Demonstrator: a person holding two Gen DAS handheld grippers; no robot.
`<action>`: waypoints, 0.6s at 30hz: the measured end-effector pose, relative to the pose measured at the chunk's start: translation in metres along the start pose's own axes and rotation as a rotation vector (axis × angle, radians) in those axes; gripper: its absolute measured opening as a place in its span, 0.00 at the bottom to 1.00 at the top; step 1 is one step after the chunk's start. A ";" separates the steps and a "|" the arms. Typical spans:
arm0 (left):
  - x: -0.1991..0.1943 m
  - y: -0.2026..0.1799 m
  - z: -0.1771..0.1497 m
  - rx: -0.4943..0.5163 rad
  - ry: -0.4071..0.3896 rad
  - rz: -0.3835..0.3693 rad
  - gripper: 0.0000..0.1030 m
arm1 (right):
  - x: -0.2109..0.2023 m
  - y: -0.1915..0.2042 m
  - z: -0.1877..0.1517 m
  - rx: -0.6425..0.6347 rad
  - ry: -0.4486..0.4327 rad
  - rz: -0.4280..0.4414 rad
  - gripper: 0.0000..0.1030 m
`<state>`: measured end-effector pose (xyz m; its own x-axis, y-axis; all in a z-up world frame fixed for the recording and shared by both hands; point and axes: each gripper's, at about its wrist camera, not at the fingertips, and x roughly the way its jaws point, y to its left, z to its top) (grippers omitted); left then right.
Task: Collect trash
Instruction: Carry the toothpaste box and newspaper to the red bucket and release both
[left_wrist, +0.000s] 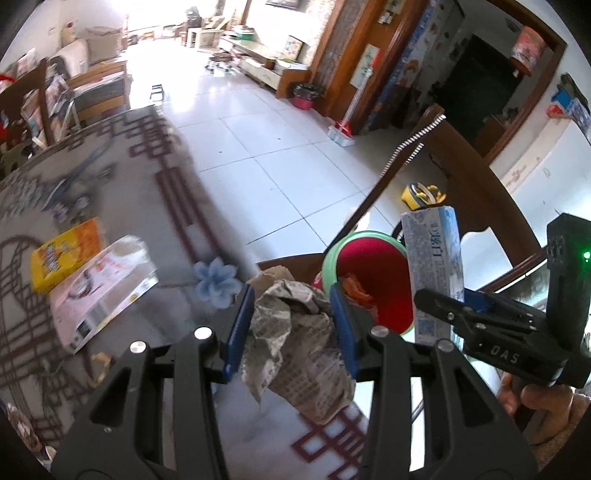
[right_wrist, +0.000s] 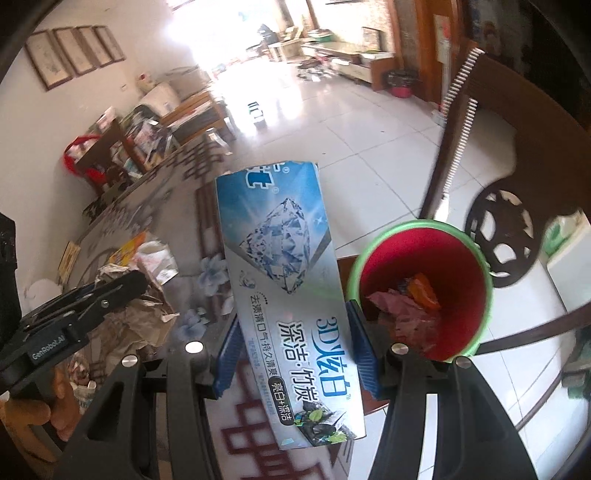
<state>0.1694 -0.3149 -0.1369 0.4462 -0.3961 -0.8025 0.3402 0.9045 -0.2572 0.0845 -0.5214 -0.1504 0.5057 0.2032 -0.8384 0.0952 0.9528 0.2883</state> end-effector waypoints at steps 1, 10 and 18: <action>0.003 -0.005 0.002 0.013 0.002 -0.003 0.39 | -0.001 -0.007 0.000 0.013 -0.004 -0.008 0.50; 0.054 -0.070 0.029 0.124 0.052 -0.124 0.39 | -0.013 -0.084 -0.002 0.168 -0.033 -0.110 0.50; 0.095 -0.125 0.050 0.220 0.100 -0.240 0.39 | -0.014 -0.134 0.000 0.284 -0.046 -0.141 0.50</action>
<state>0.2109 -0.4735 -0.1540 0.2521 -0.5665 -0.7845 0.6009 0.7272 -0.3320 0.0646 -0.6517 -0.1777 0.5079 0.0576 -0.8595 0.3989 0.8686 0.2939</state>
